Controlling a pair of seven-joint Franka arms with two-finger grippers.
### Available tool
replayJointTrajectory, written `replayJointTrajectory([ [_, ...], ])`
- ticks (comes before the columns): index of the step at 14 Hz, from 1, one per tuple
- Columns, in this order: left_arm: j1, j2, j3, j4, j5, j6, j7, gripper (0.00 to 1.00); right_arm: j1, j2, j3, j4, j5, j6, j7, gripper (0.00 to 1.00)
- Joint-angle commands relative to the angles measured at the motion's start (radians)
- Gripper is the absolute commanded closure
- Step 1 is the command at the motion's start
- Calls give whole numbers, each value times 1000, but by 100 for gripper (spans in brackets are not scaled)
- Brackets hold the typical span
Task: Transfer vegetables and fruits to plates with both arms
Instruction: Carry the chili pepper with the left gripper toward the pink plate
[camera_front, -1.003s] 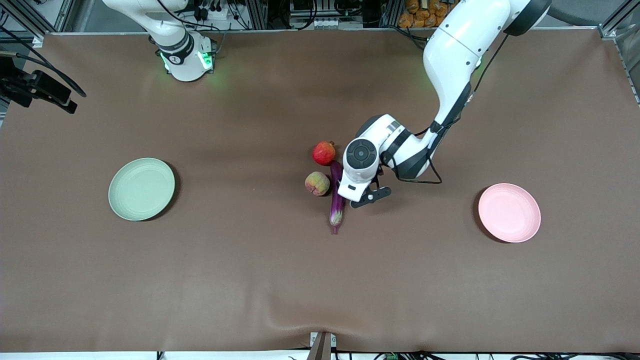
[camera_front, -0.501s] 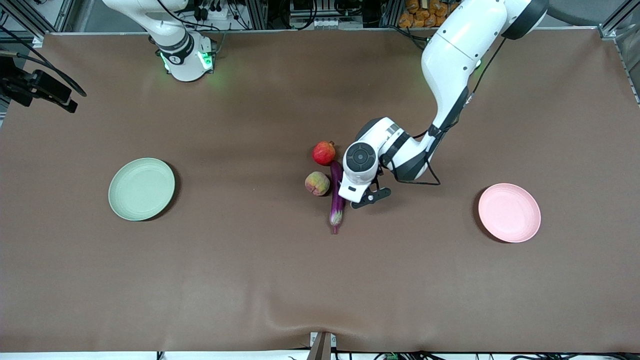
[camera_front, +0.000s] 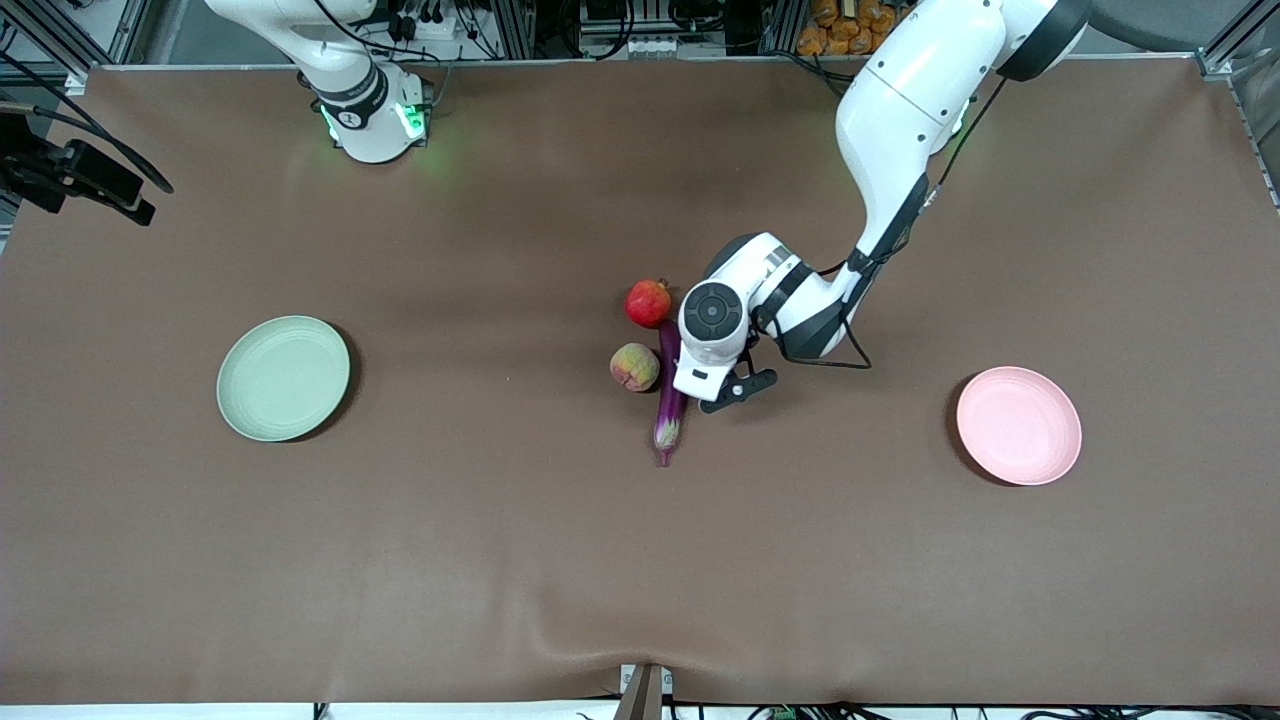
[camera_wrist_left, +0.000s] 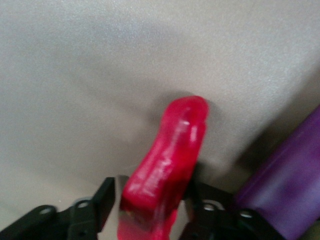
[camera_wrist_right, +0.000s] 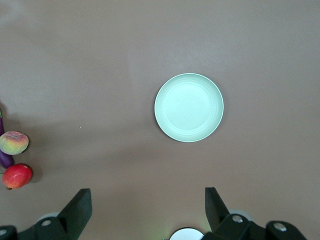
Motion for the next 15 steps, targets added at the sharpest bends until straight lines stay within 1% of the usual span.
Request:
replayJointTrajectory([
  [1,-4,-12,8,18,26,-66,-39,98,-28,-27,16,-24,-3,0,-5,0],
  [4,12,-49,8,58,26,-135,-38,98,-28,-27,16,-23,-2,0,-5,0],
  [6,38,-109,8,76,26,-161,-33,98,-28,-27,16,-24,-2,0,-5,0],
  [11,150,-290,5,75,9,-175,-23,98,-27,-27,16,-24,-3,0,-5,0],
  [13,199,-333,3,76,9,-178,-21,98,-27,-27,16,-24,-3,0,-5,0],
  [15,251,-353,2,76,10,-178,11,98,-27,-27,16,-24,-2,0,-4,0],
])
